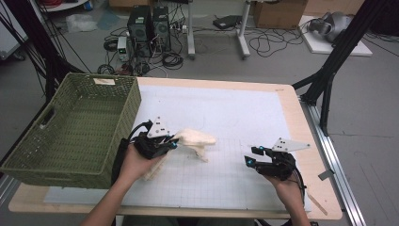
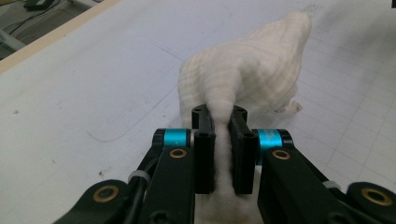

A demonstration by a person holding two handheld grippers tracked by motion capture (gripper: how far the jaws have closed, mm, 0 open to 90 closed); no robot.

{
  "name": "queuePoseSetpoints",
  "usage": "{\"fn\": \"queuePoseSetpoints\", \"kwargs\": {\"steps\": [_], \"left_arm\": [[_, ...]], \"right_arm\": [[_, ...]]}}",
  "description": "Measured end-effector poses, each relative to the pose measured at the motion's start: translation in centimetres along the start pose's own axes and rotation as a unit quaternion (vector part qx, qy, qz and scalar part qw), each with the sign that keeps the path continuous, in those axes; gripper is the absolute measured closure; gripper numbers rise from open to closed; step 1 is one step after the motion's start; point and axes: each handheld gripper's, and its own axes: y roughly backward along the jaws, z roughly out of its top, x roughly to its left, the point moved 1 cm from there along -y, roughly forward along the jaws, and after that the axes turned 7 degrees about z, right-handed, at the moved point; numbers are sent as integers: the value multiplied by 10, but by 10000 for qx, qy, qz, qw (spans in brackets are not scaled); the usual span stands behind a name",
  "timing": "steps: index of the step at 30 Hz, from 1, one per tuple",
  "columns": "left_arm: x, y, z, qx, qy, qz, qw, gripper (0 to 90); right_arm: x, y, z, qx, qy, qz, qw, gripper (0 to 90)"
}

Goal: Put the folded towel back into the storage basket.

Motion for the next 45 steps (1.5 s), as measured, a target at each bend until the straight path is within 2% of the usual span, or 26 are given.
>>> {"fn": "queuePoseSetpoints", "kwargs": {"steps": [7, 19, 23, 34, 38, 43, 45], "left_arm": [[4, 6, 2, -29, 13, 52, 10000, 820], [9, 14, 3, -99, 49, 43, 9999, 820], [10, 15, 2, -115, 51, 42, 9999, 820], [12, 22, 3, -263, 80, -57, 9996, 819], [13, 24, 5, -326, 62, -174, 9993, 819], [15, 32, 8, -499, 33, -501, 9975, 819], [16, 37, 9, -514, -23, -556, 9971, 819]], "right_arm": [[-1, 0, -1, -45, -47, 18, 10000, 421], [-3, 1, -4, -52, -146, -103, 9998, 298], [-3, 0, -4, -59, -101, -119, 9999, 277], [-3, -1, -5, -56, -103, -200, 9997, 210], [-3, 0, -5, -47, -99, -234, 9997, 188], [-2, 0, -6, -46, -49, -273, 9996, 172], [-2, 0, -5, -41, -49, -282, 9996, 169]]}}
